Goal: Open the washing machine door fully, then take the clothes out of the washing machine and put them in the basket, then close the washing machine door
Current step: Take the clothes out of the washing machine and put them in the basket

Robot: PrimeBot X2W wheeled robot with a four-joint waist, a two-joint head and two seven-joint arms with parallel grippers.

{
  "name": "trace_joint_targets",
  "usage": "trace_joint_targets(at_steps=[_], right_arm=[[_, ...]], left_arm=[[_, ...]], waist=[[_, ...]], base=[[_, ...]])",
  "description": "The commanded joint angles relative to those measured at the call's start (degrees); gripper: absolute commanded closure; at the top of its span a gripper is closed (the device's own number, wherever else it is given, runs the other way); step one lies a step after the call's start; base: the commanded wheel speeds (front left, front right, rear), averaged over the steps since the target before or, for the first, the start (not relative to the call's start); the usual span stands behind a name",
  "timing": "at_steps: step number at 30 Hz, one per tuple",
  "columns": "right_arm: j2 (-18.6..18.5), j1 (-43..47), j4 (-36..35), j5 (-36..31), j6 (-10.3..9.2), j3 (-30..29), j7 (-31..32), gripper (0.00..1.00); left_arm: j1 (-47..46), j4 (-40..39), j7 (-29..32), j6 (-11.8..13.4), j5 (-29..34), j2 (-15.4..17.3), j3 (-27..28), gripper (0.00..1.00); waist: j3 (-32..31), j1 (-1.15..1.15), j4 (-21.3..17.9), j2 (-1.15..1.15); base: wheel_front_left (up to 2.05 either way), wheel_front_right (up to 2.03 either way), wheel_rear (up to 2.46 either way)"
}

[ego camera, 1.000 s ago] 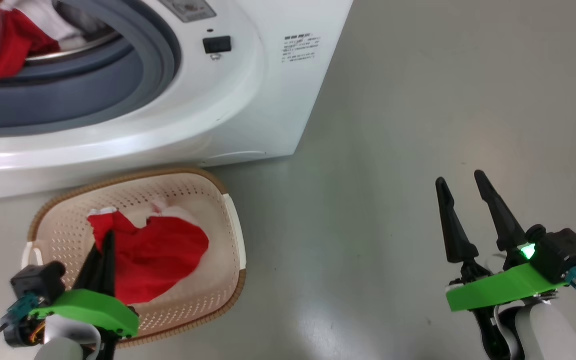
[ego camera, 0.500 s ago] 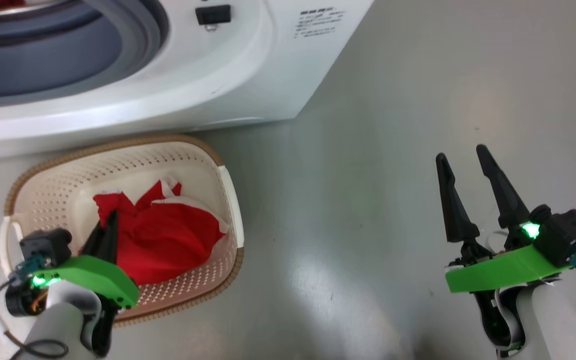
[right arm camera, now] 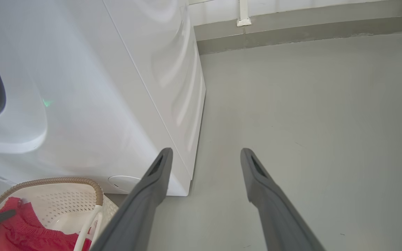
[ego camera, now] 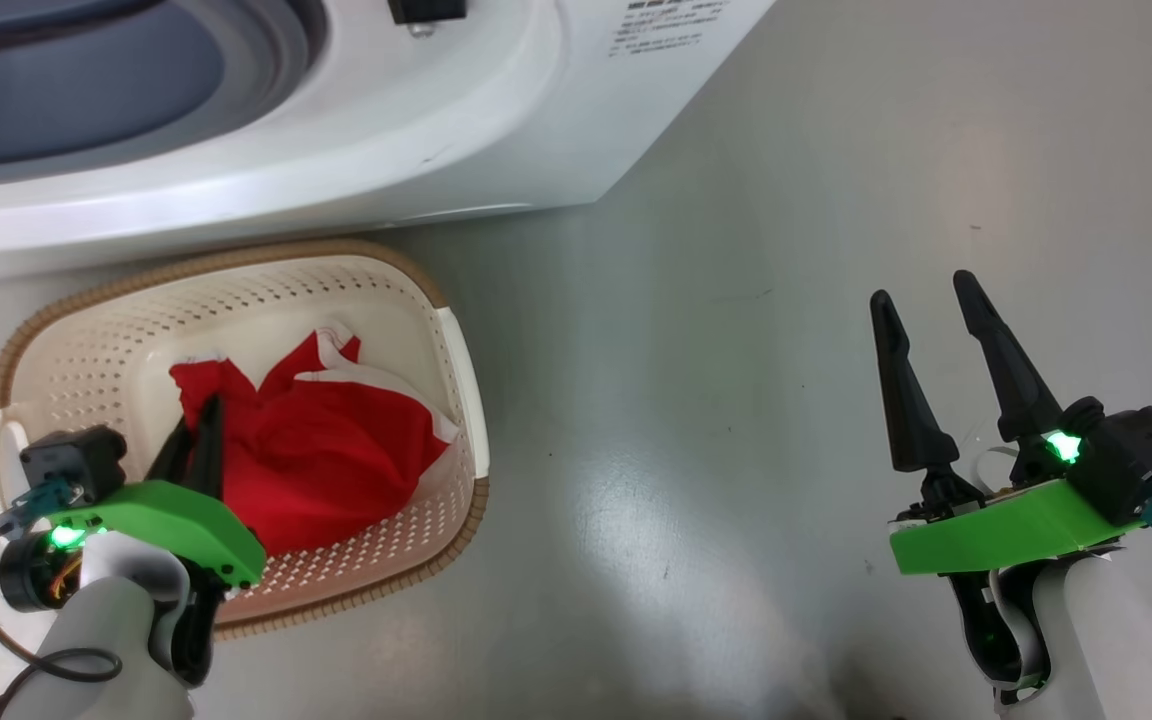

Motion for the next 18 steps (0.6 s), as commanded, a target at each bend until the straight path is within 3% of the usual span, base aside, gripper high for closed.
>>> trace_joint_targets(at_steps=[1, 3, 4, 5, 7, 18], right_arm=[[-0.37, 0.17, -1.08, -0.26, 0.42, 1.25, -0.37, 0.00], [-0.37, 0.20, -0.89, -0.31, 0.42, 1.14, -0.37, 0.00], [-0.37, 0.22, -0.80, -0.33, 0.42, 1.13, -0.37, 0.00], [-0.37, 0.23, -0.60, -0.36, 0.42, 1.18, -0.37, 0.00], [-0.37, 0.25, -0.39, -0.35, 0.42, 1.18, -0.37, 0.00], [-0.37, 1.00, 1.52, -0.64, 0.42, 1.24, -0.37, 0.00]], left_arm=[[0.83, -0.38, -0.29, 0.08, -0.44, 2.15, 1.33, 0.84], [1.08, -0.44, -0.29, 0.08, -0.57, 2.05, 1.48, 0.74], [1.27, -0.50, -0.29, 0.08, -0.59, 2.00, 1.63, 0.61], [1.75, -0.53, -0.29, 0.08, -0.59, 1.89, 1.92, 0.31], [2.27, -0.88, -0.29, 0.08, -0.59, 1.89, 2.36, 0.00], [7.36, -8.45, -0.29, 0.08, 1.52, 1.64, 7.32, 0.00]], waist=[[-0.30, 0.00, 0.15, 0.00], [-0.81, 0.00, 0.32, 0.00], [-1.16, 0.00, 0.38, 0.00], [-1.91, 0.00, 0.44, 0.00], [-2.74, 0.00, 0.50, 0.00], [-10.44, 0.00, 0.87, 0.00]], base=[[0.00, 0.00, 0.00], [0.00, 0.00, 0.00], [0.00, 0.00, 0.00], [0.00, 0.00, 0.00], [0.00, 0.00, 0.00], [0.00, 0.00, 0.00]])
